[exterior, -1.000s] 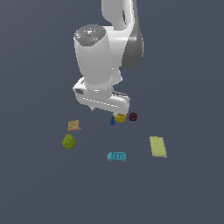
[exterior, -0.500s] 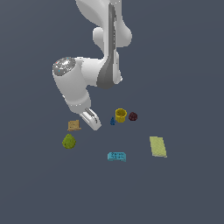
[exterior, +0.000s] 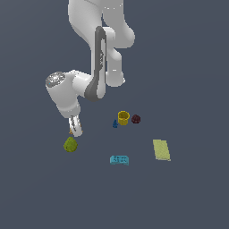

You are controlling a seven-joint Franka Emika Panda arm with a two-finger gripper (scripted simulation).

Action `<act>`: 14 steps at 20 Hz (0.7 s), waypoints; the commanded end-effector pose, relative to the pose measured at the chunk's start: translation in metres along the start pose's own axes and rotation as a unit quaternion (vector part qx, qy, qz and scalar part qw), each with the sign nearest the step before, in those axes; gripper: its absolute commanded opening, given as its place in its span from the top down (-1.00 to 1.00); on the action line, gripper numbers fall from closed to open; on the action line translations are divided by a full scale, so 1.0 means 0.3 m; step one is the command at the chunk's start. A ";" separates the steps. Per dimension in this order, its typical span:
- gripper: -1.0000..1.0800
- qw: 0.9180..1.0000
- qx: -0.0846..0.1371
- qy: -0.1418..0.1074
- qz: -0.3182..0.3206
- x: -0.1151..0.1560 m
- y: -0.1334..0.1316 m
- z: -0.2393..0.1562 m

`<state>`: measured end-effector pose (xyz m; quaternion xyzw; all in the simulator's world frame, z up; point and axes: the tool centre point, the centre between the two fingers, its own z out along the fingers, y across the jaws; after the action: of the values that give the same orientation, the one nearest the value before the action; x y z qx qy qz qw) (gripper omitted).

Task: Pick up a designated object from a clutter of objects.

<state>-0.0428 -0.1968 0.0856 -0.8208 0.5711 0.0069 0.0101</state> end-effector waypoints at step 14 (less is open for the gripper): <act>-0.92 0.997 -0.004 0.011 0.080 0.071 0.100 0.086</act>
<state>-0.0633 -0.2269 0.0605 -0.7724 0.6351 0.0005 0.0003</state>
